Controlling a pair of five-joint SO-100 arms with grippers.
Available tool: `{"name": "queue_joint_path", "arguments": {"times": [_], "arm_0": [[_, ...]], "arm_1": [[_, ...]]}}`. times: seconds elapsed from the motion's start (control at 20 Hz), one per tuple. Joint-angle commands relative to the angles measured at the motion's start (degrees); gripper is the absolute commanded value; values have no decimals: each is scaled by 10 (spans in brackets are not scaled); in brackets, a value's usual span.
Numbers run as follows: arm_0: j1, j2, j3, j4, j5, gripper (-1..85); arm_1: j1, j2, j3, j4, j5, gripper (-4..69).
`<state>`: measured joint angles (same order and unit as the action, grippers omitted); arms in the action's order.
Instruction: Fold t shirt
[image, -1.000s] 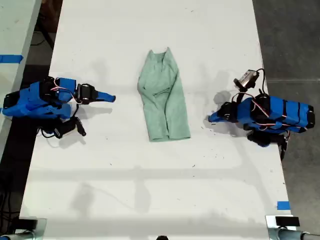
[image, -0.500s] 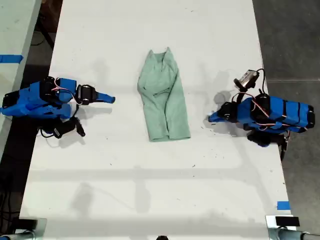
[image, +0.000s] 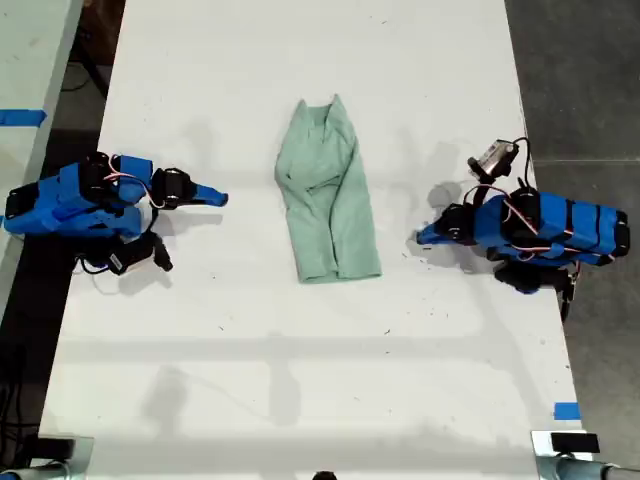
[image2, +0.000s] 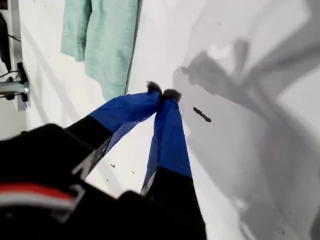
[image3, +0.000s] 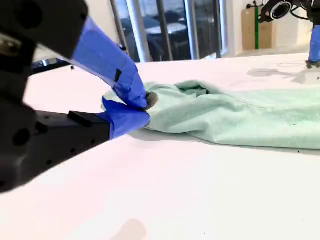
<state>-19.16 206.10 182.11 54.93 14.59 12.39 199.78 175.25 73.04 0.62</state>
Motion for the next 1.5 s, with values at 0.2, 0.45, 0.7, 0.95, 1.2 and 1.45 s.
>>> {"name": "queue_joint_path", "arguments": {"times": [0.2,0.45,0.7,0.95,1.2,1.45], "arm_0": [[8,5,12,-14,-26,-2],[-4,5,16,-9,-34,-2],[-7,5,16,-8,-34,-1],[-8,5,16,-7,-34,-1],[-6,5,16,-7,-35,-1],[-6,5,16,-7,-35,-1]], "arm_1": [[-3,10,33,6,6,14],[-3,10,33,6,6,14],[-3,10,33,6,5,14],[-3,10,33,6,5,14],[-3,10,33,6,5,14],[-3,10,33,6,5,14]]}}
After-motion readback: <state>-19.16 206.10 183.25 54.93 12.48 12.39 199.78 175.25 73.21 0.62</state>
